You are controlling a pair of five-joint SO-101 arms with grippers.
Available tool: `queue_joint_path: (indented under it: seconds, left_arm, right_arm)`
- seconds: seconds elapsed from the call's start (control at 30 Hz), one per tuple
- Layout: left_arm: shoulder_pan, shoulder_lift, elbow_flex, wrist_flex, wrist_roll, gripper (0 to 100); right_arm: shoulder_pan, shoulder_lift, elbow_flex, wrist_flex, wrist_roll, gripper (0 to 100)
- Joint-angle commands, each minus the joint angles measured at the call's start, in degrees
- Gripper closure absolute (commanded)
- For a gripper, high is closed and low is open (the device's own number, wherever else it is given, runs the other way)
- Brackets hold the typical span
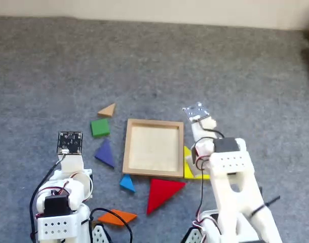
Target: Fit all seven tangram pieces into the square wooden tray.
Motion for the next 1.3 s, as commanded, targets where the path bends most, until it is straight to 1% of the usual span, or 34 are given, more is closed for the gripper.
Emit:
queue_joint_path:
  seconds: [0.0, 0.17, 0.27, 0.47, 0.6, 0.73, 0.83, 0.97, 1.1, 1.2, 1.27]
  left_arm:
    - [-0.9, -2.9, 1.1, 0.4, -0.2, 99]
    - [-0.9, -2.9, 1.1, 0.4, -0.2, 99]
    - [-0.9, -2.9, 1.1, 0.4, -0.2, 99]
    - [-0.9, -2.9, 1.1, 0.4, -0.2, 99]
    - [-0.9, -2.9, 1.1, 0.4, -0.2, 99]
    - [-0.9, -2.9, 1.1, 0.4, -0.2, 99]
    - [-0.9, -2.9, 1.1, 0.4, -0.2, 99]
    - [-0.9, -2.9, 1.1, 0.4, -0.2, 99]
    - [-0.9, -2.9, 1.1, 0.4, -0.2, 99]
    - [-0.9, -2.9, 1.1, 0.4, -0.2, 99]
    - [-0.9, -2.9, 1.1, 0.4, -0.2, 99]
  right_arm:
    - [-4.2, 2.6, -5.3, -1.0, -2.9, 68.3]
    - [-11.1, 6.8, -7.6, -1.0, -3.1, 68.3]
    - [-13.1, 10.3, -7.6, -1.1, -3.1, 68.3]
    - [-13.1, 18.0, -7.3, -6.4, -2.8, 68.3]
    - [-12.4, 21.5, -7.3, -6.5, -1.8, 68.3]
    - [-10.2, 22.2, -7.2, -6.3, 1.9, 68.3]
    - [-9.5, 22.2, -7.2, -6.0, 2.0, 68.3]
    - [-9.9, 22.2, -7.5, -1.0, 2.0, 68.3]
    - [-9.5, 22.2, -7.3, -0.1, 2.2, 68.3]
    - [-9.5, 22.2, -7.2, 0.2, 5.4, 68.3]
    - [-9.5, 22.2, -7.2, 0.2, 5.9, 68.3]
